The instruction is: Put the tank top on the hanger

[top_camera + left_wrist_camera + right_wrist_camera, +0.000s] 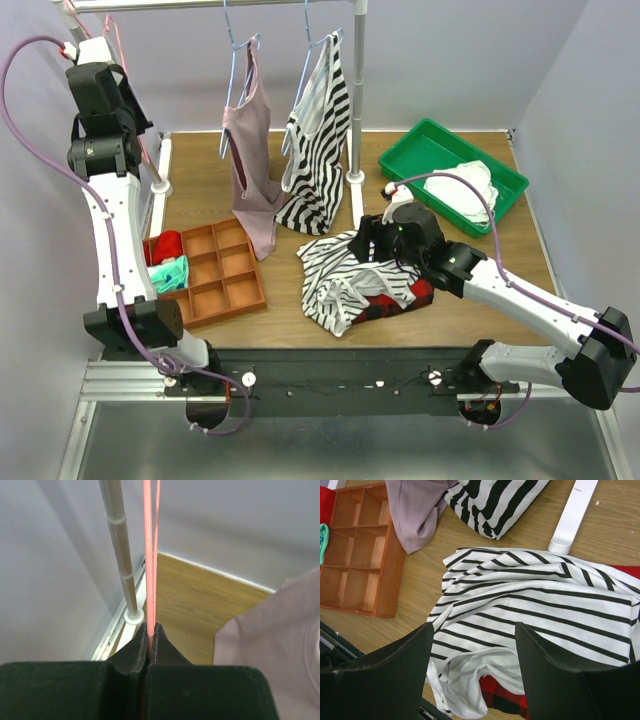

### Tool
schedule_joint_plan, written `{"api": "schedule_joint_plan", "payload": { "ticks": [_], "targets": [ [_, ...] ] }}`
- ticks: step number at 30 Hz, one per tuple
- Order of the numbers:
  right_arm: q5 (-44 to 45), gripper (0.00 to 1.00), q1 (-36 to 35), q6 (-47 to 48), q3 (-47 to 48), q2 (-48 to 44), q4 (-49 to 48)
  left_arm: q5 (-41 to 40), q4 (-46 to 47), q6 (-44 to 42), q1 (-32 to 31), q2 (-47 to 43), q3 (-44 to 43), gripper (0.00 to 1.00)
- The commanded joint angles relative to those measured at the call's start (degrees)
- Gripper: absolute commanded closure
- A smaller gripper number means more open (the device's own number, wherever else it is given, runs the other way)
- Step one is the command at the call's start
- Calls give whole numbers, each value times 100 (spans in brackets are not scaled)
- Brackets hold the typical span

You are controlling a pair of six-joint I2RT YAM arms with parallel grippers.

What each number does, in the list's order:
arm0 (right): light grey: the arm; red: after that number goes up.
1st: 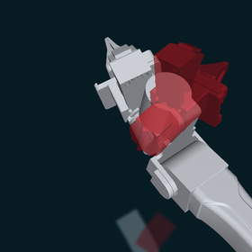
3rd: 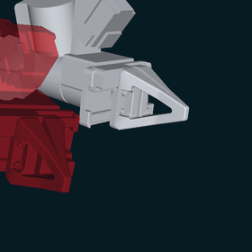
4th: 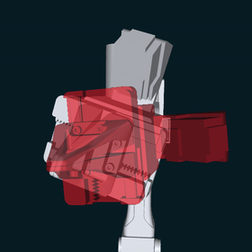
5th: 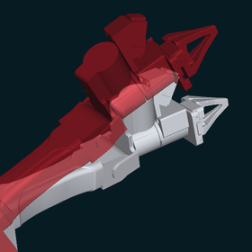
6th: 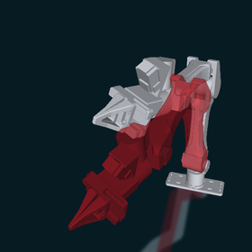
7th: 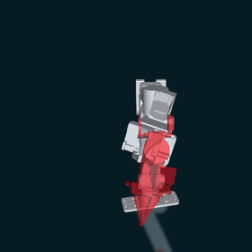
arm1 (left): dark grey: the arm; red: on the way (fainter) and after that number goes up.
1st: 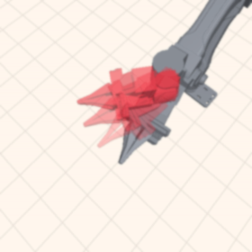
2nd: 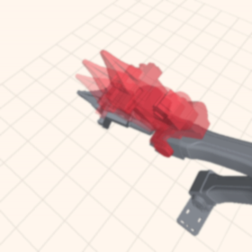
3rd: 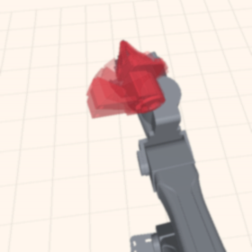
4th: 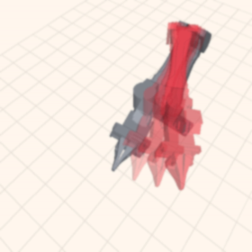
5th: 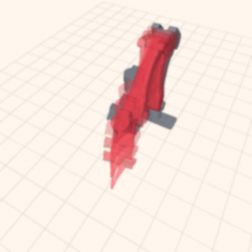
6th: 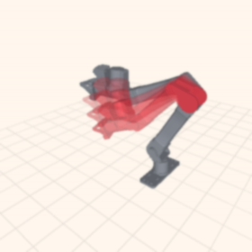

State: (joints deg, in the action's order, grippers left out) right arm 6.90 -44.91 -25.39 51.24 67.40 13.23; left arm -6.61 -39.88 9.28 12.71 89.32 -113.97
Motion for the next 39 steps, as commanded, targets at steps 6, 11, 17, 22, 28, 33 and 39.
{"api": "schedule_joint_plan", "payload": {
  "ticks": [6,11,17,22,28,33,39],
  "targets": [
    [312,26,8,113,52,63,118,327,-2,294,-49,-1617,1429,100],
    [347,26,8,104,70,98,179,178,-186,373,-49,-2418,2229,100],
    [374,26,-1,87,44,116,179,222,-363,522,-49,-3578,2994,100],
    [558,26,8,87,105,37,197,948,-477,584,-49,-3940,2479,100],
    [927,26,8,-19,272,-235,346,2233,-144,926,-469,-3528,1871,100],
    [1296,26,8,-325,106,-701,469,1788,-143,848,-1795,-2956,1247,100],
    [1534,27,8,-905,-369,-1202,619,392,-354,409,-4204,-2498,1061,100]
  ]
}}
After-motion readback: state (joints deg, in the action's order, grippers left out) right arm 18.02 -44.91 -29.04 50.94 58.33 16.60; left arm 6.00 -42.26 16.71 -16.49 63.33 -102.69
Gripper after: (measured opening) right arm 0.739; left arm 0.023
